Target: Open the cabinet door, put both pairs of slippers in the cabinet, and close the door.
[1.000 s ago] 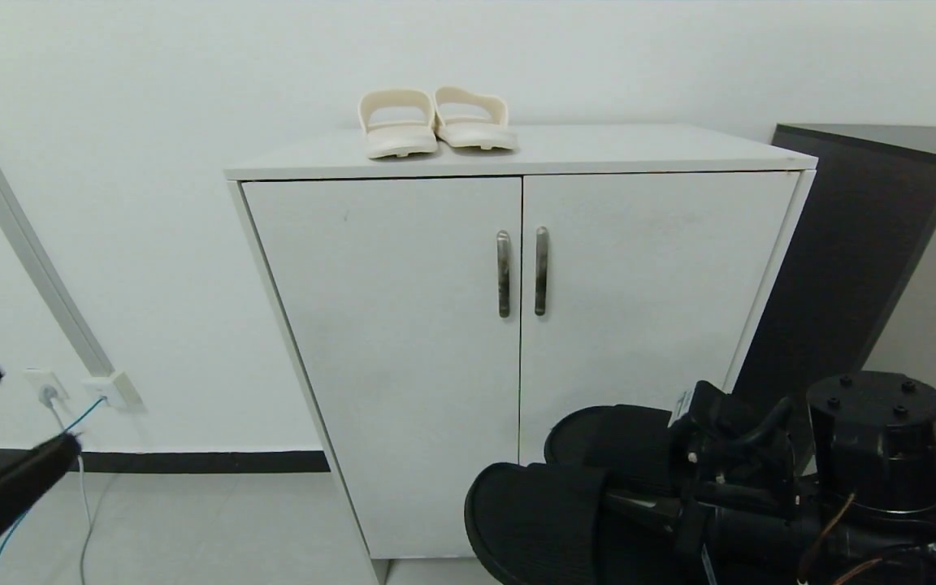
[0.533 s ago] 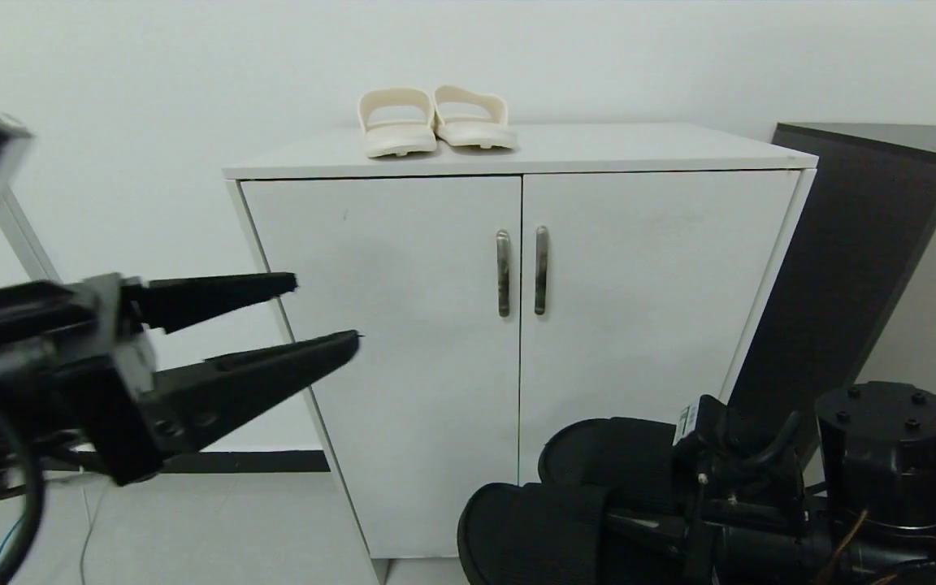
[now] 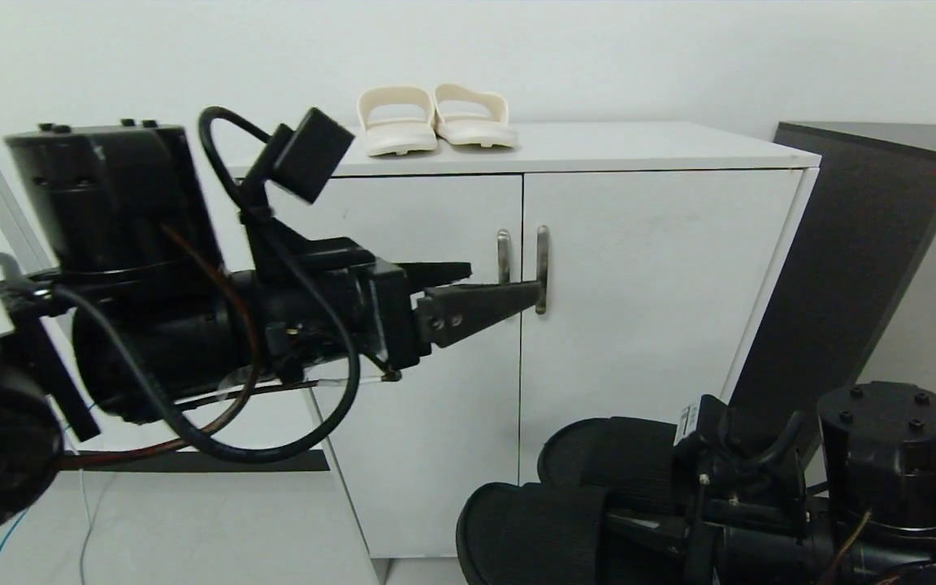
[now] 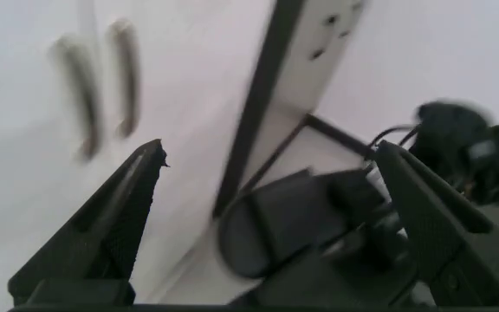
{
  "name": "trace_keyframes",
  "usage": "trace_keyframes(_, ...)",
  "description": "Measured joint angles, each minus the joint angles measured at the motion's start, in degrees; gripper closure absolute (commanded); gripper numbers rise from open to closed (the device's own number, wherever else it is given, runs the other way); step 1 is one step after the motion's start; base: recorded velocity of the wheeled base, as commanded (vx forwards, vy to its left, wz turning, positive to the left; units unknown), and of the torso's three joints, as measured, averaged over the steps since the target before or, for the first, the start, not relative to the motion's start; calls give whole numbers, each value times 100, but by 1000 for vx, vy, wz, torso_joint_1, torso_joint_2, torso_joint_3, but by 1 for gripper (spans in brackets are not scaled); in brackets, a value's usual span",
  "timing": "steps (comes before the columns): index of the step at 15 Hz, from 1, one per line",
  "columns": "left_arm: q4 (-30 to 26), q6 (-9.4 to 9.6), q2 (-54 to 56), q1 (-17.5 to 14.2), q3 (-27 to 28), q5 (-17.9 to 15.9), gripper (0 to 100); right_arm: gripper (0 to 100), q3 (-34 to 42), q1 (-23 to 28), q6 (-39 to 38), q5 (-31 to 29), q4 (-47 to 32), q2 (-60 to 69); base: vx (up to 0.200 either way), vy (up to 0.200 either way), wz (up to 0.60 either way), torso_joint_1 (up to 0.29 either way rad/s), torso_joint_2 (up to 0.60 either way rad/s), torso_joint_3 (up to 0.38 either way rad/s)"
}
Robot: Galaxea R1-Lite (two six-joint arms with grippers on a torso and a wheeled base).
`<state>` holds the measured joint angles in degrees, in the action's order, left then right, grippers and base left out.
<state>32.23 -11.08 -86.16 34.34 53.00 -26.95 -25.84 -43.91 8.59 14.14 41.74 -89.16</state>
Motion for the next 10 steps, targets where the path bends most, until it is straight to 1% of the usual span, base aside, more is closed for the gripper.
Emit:
trace_keyframes(2,4,-241,-438,110,479,-424,0,100,0,6,0,0,-2,0,0,0,0,0,0,0)
trace_keyframes(5,9,-586,-1041,143,1063,-627,0,100,-6,6,-1,0,-2,-4,0,0,0,0,0,0)
trace_keyframes(7,11,-681,-1358,143,1359,-644,0,100,0,6,5,0,-2,-2,0,0,0,0,0,0)
trace_keyframes(9,11,-706,-1563,121,1563,-578,0,100,7,-5,5,0,-2,0,0,0,0,0,0,0)
trace_keyframes(10,11,-701,-1642,101,1631,-474,0,100,10,-7,7,0,-2,0,0,0,0,0,0,0)
